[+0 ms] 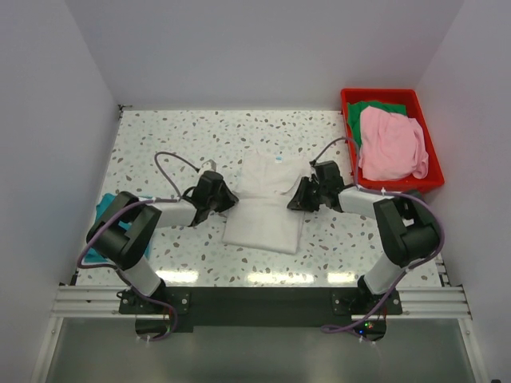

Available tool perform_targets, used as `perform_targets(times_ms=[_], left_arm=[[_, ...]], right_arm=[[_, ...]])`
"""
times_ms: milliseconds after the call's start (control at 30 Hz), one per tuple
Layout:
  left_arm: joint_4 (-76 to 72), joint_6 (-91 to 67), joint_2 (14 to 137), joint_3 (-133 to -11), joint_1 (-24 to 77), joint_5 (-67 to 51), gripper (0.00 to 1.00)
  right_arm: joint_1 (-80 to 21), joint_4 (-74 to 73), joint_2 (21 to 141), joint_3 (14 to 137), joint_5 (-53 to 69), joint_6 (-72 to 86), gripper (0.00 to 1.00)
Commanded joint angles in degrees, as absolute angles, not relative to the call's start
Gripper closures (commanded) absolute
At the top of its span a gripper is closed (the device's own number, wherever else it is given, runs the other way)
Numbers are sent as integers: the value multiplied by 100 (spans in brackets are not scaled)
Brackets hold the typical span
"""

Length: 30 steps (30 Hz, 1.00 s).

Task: Fold and stack the t-shirts
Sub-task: Fold the tshirt

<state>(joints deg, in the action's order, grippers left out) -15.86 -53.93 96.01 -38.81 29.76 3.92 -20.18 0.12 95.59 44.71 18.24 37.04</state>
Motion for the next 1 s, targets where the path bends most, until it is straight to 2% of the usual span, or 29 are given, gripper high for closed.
perform_targets(times_ms=[0,200,367,800,900,967], left_arm=[[-1011,-5484,9414,-3595,3006,650,83],[-932,-5730,8886,-3235,2997,879,83],[-862,-5801,8631,-3050,3015,949,82],[-413,-5335,8429,-3471,2997,984,81],[-273,-5038,8245,-3621,2997,923,75],[-28,-4914,8035,-3779,2997,914,67]], right_arm=[[-2004,-229,9720,4525,1415,3498,75],[-2083,-246,10668,5280,1529,3446,76],[-2224,-448,10951,5739,1468,3410,77],[-2066,-913,9238,4755,1055,3393,72],[-1916,-1167,8905,4825,1099,3279,69],[-1898,-1309,8711,4843,1072,3252,67]])
